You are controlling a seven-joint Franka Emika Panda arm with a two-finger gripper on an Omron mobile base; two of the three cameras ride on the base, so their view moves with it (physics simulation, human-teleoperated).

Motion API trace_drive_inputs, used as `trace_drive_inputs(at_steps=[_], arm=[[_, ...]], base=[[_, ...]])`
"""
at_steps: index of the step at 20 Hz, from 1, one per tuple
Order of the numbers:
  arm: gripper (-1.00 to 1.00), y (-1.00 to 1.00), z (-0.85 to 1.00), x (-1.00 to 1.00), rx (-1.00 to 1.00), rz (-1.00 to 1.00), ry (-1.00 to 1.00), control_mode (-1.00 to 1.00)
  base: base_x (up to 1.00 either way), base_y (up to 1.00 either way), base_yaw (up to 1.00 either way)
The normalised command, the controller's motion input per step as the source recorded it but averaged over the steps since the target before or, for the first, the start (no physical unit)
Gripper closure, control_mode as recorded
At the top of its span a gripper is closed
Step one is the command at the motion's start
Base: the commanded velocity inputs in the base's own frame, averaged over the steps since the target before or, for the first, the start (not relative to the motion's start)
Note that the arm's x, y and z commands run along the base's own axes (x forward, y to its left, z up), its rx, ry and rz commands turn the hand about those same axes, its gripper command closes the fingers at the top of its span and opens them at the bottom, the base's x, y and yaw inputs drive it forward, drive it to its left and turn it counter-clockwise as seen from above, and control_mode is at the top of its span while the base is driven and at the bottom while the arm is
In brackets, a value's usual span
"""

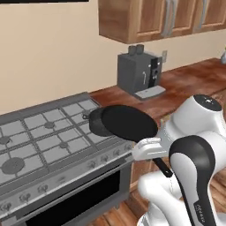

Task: Move the pot and pan from the stove into the sink.

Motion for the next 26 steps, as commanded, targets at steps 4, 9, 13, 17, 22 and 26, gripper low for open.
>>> trace_drive_inputs(at_steps=[4, 9, 13, 17, 22, 26], arm=[[1.0, 0.0, 0.0, 0.0, 0.0, 0.0, 0.0, 1.0], [1.0, 0.0, 0.0, 0.0, 0.0, 0.0, 0.0, 1.0], [1.0, 0.0, 0.0, 0.0, 0.0, 0.0, 0.0, 1.0], [1.0, 0.0, 0.0, 0.0, 0.0, 0.0, 0.0, 1.0], [1.0, 0.0, 0.0, 0.0, 0.0, 0.0, 0.0, 1.0], [1.0, 0.0, 0.0, 0.0, 0.0, 0.0, 0.0, 1.0]], base=[[0.07, -0.02, -0.47], [0.06, -0.04, -0.48], [0.06, -0.05, -0.48], [0.06, -0.05, -0.48], [0.06, -0.06, -0.48], [0.06, -0.06, -0.48]])
